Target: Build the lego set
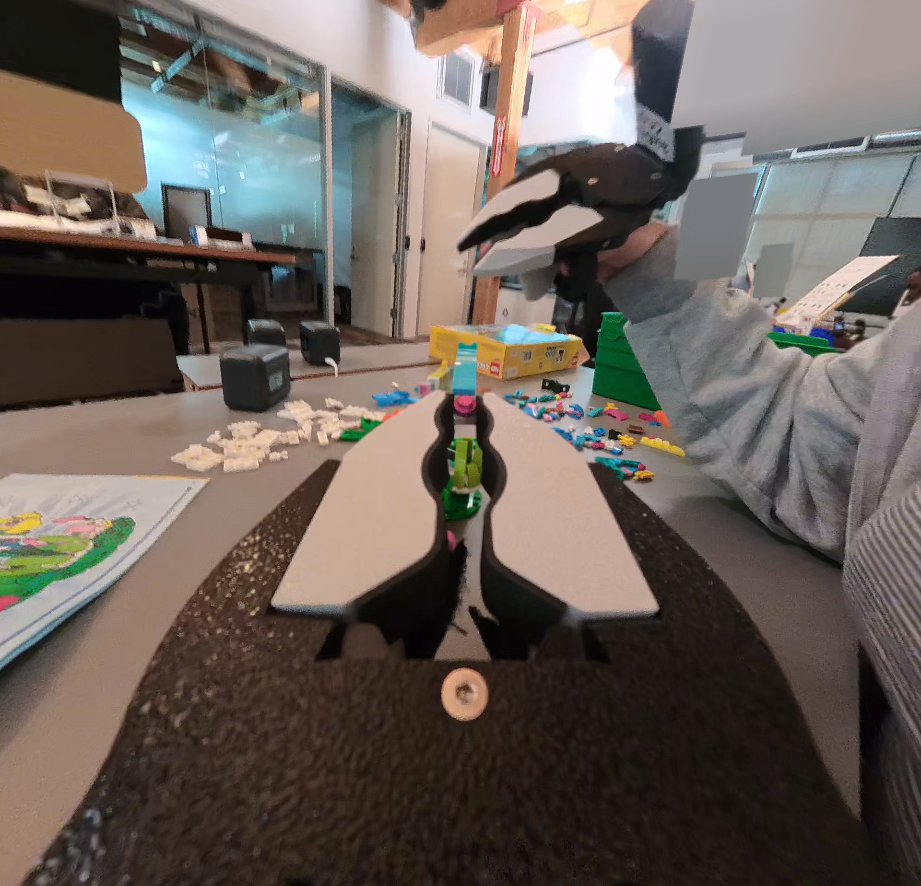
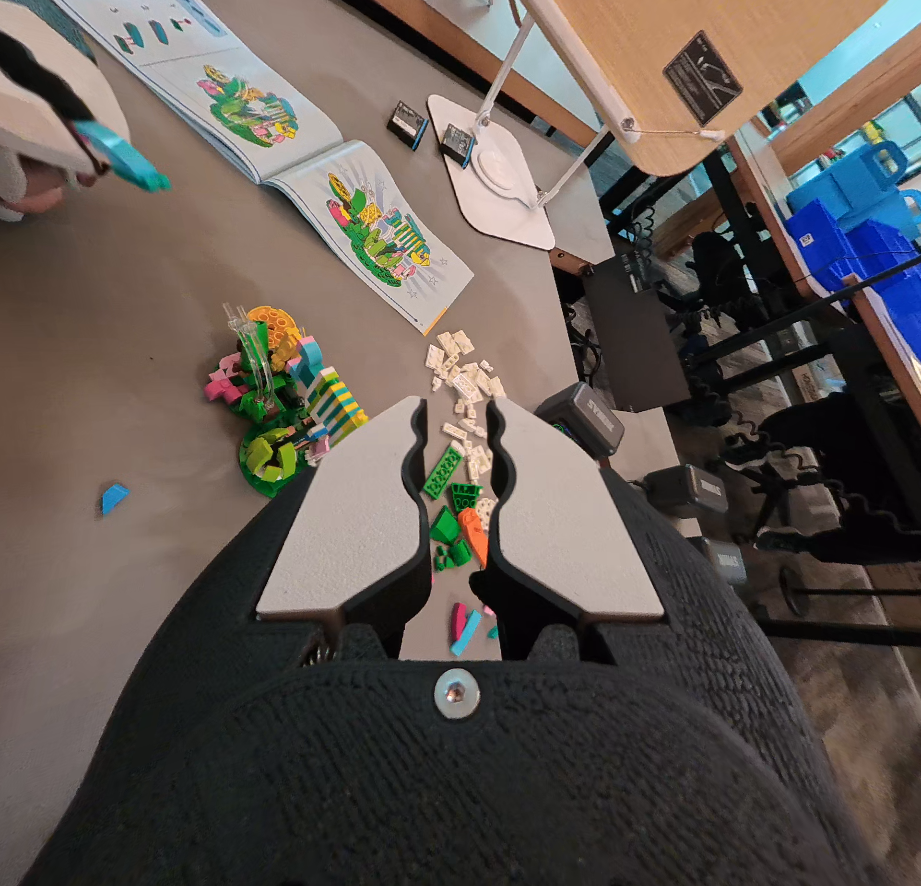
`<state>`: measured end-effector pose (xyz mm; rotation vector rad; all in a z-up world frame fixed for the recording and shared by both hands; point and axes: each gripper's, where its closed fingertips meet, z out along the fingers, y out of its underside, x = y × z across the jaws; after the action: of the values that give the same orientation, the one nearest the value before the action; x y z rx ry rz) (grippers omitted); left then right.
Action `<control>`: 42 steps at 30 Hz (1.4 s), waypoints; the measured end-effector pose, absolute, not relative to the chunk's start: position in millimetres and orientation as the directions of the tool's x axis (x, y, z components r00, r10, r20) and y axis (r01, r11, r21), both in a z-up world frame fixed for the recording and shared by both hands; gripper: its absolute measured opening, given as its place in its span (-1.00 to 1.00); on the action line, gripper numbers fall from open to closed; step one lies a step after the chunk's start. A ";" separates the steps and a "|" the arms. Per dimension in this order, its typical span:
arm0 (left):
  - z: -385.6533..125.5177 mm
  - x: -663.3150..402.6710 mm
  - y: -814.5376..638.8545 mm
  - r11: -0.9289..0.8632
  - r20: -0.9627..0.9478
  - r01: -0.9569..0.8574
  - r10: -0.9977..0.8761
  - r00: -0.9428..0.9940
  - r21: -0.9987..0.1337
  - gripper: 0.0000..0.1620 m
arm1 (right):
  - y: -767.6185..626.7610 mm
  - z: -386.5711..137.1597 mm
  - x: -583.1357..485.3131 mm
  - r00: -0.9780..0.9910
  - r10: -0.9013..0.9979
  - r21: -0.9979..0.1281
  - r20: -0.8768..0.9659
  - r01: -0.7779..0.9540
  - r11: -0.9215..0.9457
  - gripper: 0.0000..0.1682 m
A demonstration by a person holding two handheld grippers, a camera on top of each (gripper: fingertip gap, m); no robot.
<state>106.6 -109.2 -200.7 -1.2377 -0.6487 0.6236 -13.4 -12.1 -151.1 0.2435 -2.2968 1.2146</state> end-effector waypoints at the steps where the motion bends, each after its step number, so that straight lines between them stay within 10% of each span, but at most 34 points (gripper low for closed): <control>1: -199.9 102.2 -107.4 0.212 0.126 -0.049 0.736 0.665 -0.976 -0.91 | -9.6 -148.4 -13.4 -0.846 0.092 -0.723 0.525 -0.387 0.572 -0.75; 16: -197.5 31.5 -60.7 -0.210 0.019 0.226 0.691 0.722 -0.951 -0.91 | 6.5 -166.3 7.8 -0.946 -0.028 -0.779 0.324 -0.284 0.559 -0.73; 42: -220.3 19.7 -49.8 -0.259 0.046 0.296 0.676 0.736 -0.919 -0.91 | 3.4 -173.7 13.8 -0.961 -0.082 -0.794 0.264 -0.265 0.547 -0.72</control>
<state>19.7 -49.8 -220.3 -1.8510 -0.7541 0.4366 13.8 3.4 -173.7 0.2934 -2.5858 1.3779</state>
